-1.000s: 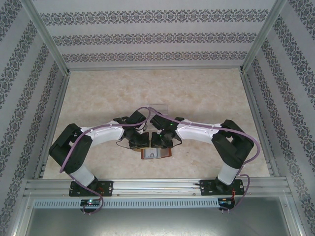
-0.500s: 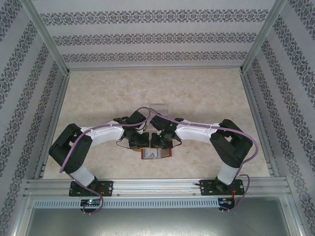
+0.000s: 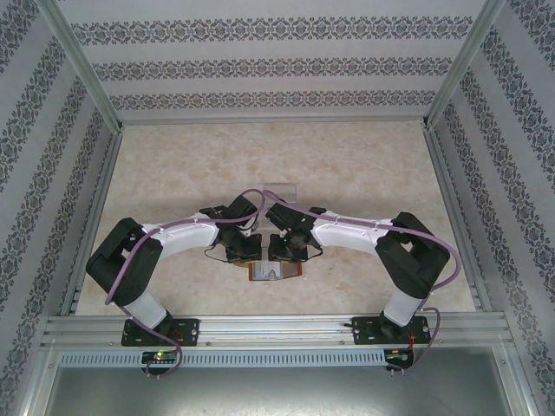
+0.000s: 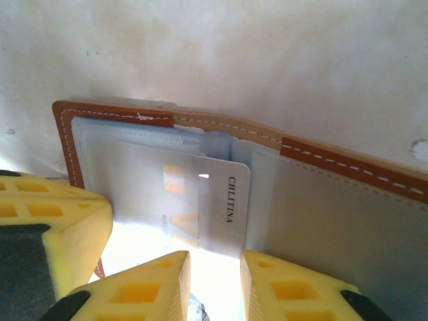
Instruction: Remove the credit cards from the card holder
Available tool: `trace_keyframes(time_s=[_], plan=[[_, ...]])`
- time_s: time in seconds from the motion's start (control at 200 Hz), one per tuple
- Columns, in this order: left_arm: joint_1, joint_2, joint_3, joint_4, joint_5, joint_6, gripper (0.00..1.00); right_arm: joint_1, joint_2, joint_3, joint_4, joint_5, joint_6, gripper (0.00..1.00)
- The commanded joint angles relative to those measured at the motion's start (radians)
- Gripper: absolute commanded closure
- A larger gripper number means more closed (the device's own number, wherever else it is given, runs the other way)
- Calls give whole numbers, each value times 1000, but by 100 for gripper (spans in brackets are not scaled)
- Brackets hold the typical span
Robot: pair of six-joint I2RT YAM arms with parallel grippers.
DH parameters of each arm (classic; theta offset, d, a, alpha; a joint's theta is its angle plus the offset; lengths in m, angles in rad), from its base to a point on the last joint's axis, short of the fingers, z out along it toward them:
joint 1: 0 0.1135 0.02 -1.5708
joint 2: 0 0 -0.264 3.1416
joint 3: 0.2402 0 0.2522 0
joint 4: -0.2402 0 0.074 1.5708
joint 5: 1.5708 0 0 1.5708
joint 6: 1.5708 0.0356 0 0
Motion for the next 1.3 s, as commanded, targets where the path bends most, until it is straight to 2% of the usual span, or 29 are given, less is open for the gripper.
trace_keyframes(time_s=[0.0,0.585,0.974,1.299], plan=[[-16,-25,32,-49,-20,19,96,-11,-32,1,-27,25,-7,73],[-46,15,67,-23,4,3,96,-25,-16,-31,11,3,-10,72],[-49,43,49,-64,-42,19,96,-32,4,-53,53,-19,-10,72],[-49,51,41,-58,-40,17,96,-37,8,-100,148,-86,7,73]])
